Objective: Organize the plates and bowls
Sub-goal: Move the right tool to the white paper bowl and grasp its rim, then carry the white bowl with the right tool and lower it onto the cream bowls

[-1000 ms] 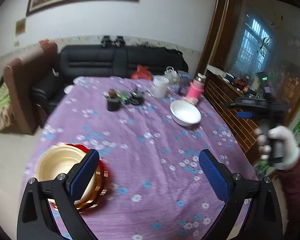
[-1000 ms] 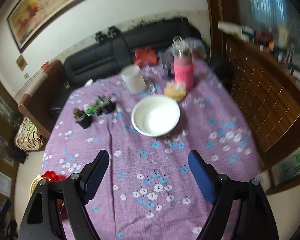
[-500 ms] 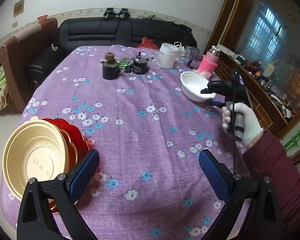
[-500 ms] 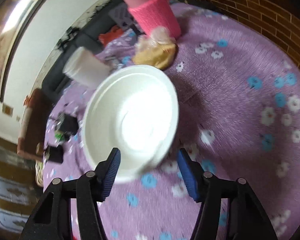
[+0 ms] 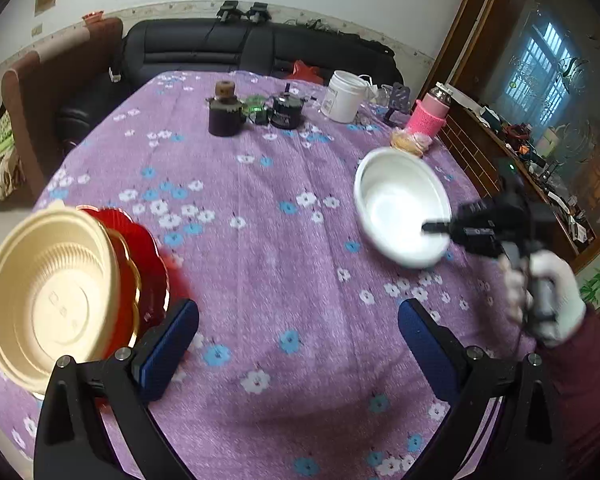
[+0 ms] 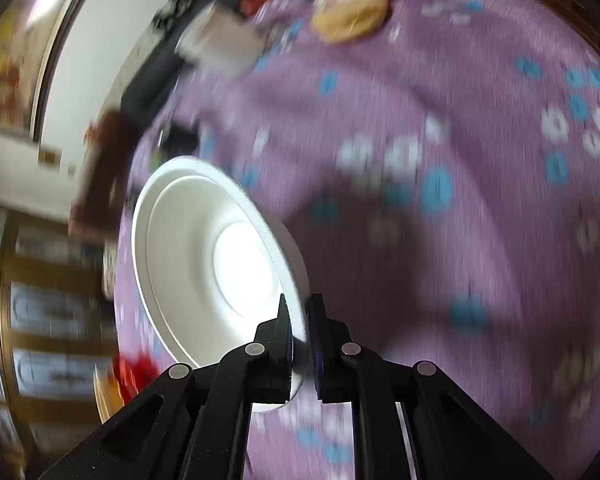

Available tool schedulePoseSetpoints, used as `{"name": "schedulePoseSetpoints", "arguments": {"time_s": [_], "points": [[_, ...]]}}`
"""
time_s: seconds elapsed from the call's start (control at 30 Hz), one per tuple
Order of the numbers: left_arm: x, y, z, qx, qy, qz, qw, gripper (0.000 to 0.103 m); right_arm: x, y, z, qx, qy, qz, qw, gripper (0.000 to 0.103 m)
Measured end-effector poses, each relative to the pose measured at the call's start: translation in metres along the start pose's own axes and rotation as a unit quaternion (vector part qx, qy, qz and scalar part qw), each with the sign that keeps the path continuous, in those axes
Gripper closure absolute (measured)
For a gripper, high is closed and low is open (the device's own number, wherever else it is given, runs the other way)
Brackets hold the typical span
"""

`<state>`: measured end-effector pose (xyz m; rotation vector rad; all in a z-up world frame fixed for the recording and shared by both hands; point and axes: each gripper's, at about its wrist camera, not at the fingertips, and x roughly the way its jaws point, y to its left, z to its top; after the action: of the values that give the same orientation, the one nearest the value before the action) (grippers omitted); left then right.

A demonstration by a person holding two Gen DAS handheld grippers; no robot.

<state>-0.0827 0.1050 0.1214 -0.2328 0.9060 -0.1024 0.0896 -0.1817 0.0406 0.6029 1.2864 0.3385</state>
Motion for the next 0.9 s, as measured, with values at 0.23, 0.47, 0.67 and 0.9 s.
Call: {"name": "schedulePoseSetpoints", "arguments": {"time_s": [0.23, 0.47, 0.67, 0.9], "points": [[0.013, -0.015, -0.014, -0.001, 0.014, 0.001, 0.9999, 0.003, 0.004, 0.016, -0.077, -0.09, 0.077, -0.026, 0.993, 0.09], [0.036, -0.036, -0.022, 0.021, 0.024, 0.015, 0.9994, 0.003, -0.004, 0.029, -0.104, -0.163, 0.009, -0.046, 0.985, 0.069], [0.065, -0.037, -0.013, 0.014, 0.056, 0.011, 0.9983, 0.022, -0.018, 0.025, -0.111, -0.173, -0.04, -0.055, 0.983, 0.068], [0.111, -0.038, -0.01, -0.015, 0.112, 0.01, 0.9935, 0.038, -0.007, 0.018, -0.115, -0.167, -0.047, -0.049, 0.984, 0.068]]}}
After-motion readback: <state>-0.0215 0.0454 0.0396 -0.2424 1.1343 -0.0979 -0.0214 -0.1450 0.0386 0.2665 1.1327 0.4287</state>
